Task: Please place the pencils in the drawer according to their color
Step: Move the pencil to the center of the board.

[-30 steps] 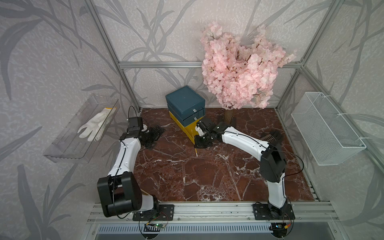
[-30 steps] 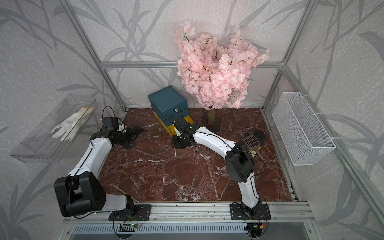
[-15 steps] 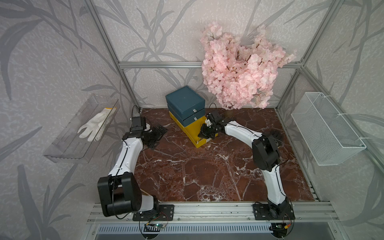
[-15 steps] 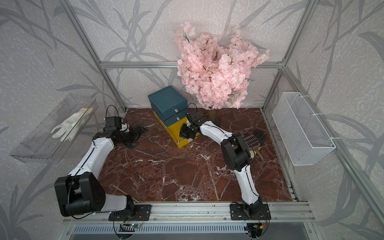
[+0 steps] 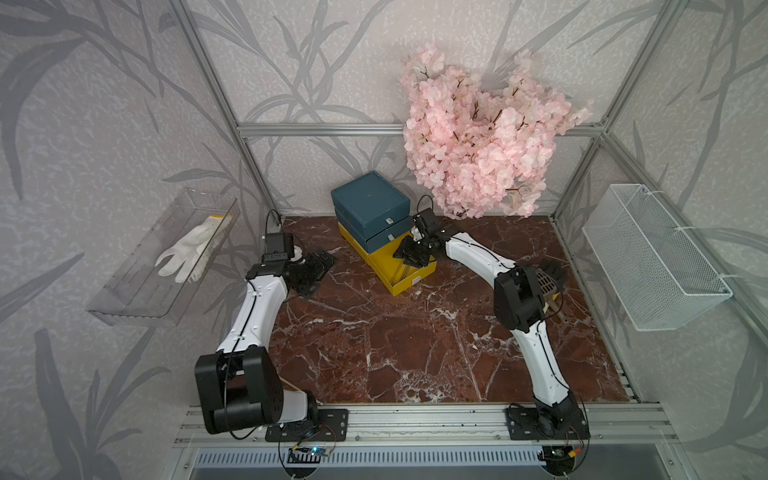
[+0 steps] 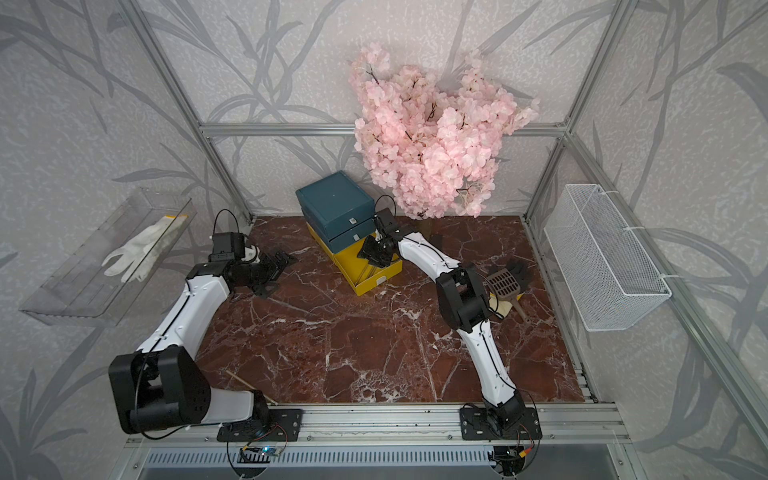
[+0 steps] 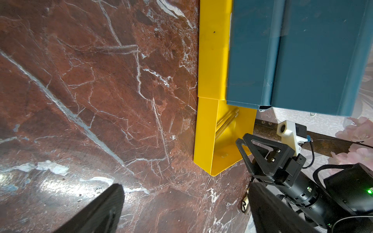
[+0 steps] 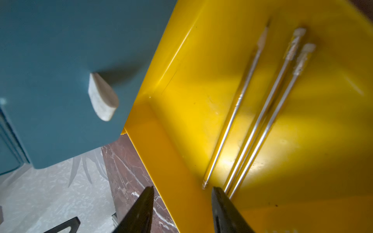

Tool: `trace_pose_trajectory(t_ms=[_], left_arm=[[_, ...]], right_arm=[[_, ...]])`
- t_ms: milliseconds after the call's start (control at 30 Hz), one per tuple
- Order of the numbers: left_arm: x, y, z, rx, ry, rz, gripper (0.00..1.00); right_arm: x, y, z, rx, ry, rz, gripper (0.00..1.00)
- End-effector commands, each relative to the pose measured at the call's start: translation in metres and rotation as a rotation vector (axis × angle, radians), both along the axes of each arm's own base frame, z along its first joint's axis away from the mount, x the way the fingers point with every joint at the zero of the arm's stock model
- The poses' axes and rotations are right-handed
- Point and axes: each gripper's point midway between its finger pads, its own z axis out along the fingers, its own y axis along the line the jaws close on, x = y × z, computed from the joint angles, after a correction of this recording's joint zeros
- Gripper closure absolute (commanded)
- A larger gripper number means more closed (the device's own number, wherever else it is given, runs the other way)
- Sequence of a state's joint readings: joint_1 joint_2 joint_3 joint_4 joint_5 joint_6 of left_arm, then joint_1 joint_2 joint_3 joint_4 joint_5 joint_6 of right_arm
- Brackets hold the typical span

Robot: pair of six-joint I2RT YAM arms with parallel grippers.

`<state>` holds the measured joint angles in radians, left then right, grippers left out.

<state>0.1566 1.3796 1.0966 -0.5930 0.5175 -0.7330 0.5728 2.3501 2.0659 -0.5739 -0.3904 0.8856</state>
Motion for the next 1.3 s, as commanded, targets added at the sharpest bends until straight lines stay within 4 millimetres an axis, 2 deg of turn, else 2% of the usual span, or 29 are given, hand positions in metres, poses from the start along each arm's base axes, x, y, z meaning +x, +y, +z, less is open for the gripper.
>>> trace_pose_trajectory(t_ms=[0, 100, 167, 300, 433, 533, 667, 800, 933, 1000, 1167, 1267], left_arm=[[-0.005, 0.003, 0.017, 0.055, -0.04, -0.007, 0.0], [-0.01, 0.016, 0.025, 0.133, -0.044, 0.014, 0.0], [-0.013, 0.028, 0.028, 0.172, -0.045, 0.044, 0.0], [-0.015, 0.048, 0.035, 0.162, -0.053, 0.1, 0.0], [-0.03, 0.052, 0.034, 0.17, 0.002, 0.087, 0.0], [-0.05, 0.053, 0.024, 0.19, 0.048, 0.104, 0.0], [-0.094, 0.05, -0.002, 0.199, 0.136, 0.165, 0.0], [-0.148, 0.049, -0.026, 0.226, 0.208, 0.283, 0.0], [-0.201, 0.051, -0.059, 0.271, 0.416, 0.35, 0.0], [-0.214, 0.055, -0.065, 0.284, 0.472, 0.402, 0.0], [-0.243, 0.079, -0.055, 0.385, 0.551, 0.599, 0.0], [-0.25, 0.086, -0.059, 0.389, 0.56, 0.709, 0.0]], right_arm=[[-0.027, 0.002, 0.036, -0.058, -0.084, 0.089, 0.5], [-0.062, 0.017, 0.049, -0.119, -0.149, 0.205, 0.5], [-0.091, 0.031, 0.05, -0.162, -0.179, 0.288, 0.5], [-0.147, 0.064, 0.04, -0.236, -0.24, 0.458, 0.5], [-0.202, 0.094, 0.03, -0.259, -0.31, 0.619, 0.5], [-0.223, 0.093, 0.015, -0.296, -0.305, 0.647, 0.5], [-0.234, 0.079, 0.007, -0.273, -0.264, 0.594, 0.5], [-0.238, 0.061, 0.013, -0.283, -0.266, 0.56, 0.5], [-0.242, 0.048, 0.02, -0.276, -0.255, 0.537, 0.49], [-0.245, 0.045, 0.023, -0.266, -0.246, 0.532, 0.5], [-0.249, 0.036, 0.028, -0.248, -0.224, 0.528, 0.49], [-0.25, 0.034, 0.028, -0.222, -0.19, 0.531, 0.49]])
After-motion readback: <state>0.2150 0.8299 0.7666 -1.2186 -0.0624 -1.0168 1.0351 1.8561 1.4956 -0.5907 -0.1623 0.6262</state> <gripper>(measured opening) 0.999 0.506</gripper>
